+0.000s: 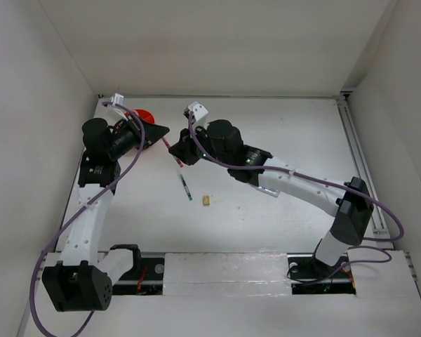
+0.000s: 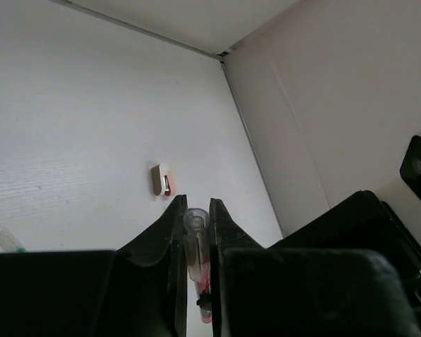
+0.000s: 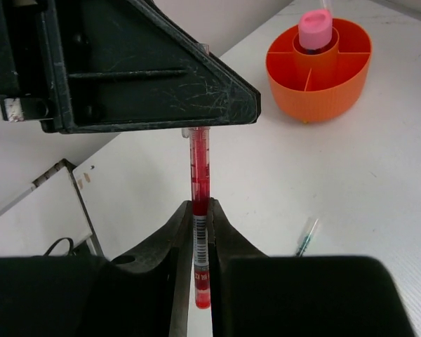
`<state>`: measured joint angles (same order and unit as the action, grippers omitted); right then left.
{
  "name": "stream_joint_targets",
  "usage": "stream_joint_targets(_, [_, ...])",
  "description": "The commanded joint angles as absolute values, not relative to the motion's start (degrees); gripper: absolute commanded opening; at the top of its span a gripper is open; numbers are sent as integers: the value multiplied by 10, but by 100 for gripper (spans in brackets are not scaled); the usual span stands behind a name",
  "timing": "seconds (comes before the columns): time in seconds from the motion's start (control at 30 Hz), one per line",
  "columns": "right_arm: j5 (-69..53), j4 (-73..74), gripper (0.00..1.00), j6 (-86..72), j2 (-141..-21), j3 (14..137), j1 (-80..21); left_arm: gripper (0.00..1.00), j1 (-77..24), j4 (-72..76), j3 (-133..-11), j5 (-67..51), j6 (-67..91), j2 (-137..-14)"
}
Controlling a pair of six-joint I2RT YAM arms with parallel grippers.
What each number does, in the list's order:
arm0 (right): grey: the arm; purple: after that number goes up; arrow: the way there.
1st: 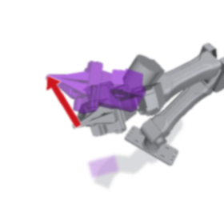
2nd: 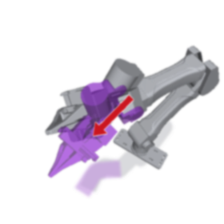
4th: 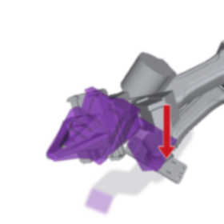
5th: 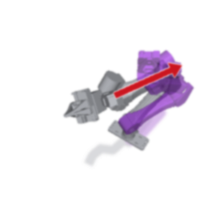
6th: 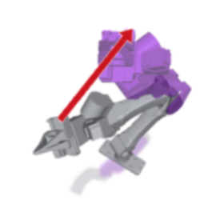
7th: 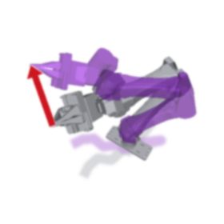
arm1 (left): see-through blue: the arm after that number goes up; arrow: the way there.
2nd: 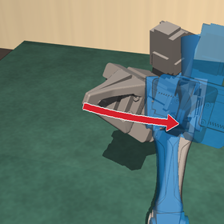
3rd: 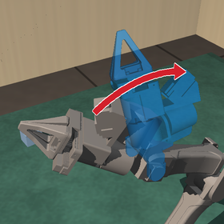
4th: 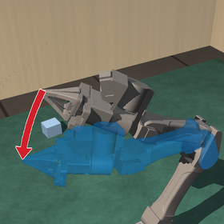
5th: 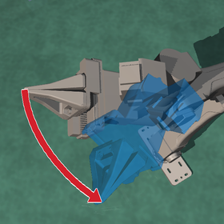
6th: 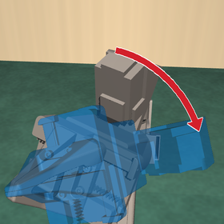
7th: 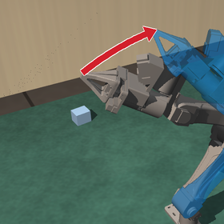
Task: Sort the stationery into containers
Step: Pass the stationery from the right arm to the left, then place the stationery into the container
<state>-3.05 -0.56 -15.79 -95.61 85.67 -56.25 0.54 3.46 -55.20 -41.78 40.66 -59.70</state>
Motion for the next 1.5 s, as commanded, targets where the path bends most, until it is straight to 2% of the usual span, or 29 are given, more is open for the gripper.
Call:
stream_joint_targets(0.0, [-46, -61, 1, -173, -954, 866, -563, 0, 7, 79, -549, -405, 402, -581])
stream_joint_targets(0.07, [-40, -69, 28, -173, -949, 852, -558, 0, 7, 79, -555, -398, 408, -587])
stream_joint_targets(0.1, [-40, -69, 47, -178, -942, 846, -558, 0, 7, 84, -555, -391, 408, -587])
stream_joint_targets(0.13, [-40, -77, 77, -184, -937, 839, -551, 0, 7, 93, -555, -382, 408, -592])
stream_joint_targets(0.2, [-21, -77, 91, -184, -919, 816, -539, 0, 7, 93, -569, -359, 408, -599])
stream_joint_targets(0.23, [-9, -77, 93, -190, -909, 803, -539, 0, 7, 84, -577, -323, 408, -607])
stream_joint_targets(0.27, [17, -77, 100, -190, -897, 791, -522, 0, 7, 78, -598, -307, 408, -613])
stream_joint_targets(0.37, [61, -77, 100, -209, -837, 717, -492, 0, 7, 78, -663, -244, 399, -655])
stream_joint_targets(0.6, [40, -77, 100, -221, -758, 638, -458, 0, 7, 72, -840, -61, 292, -812])
stream_joint_targets(0.77, [34, -77, 100, -214, -702, 574, -453, 0, 7, 27, -1000, -18, 218, -951])
stream_joint_targets(0.97, [20, -72, 100, -220, -678, 543, -453, 0, 13, 33, -1052, 5, 173, -1033])
stream_joint_targets(1.47, [25, -61, 100, -232, -672, 517, -469, 0, 31, 66, -1014, 8, 167, -1117])
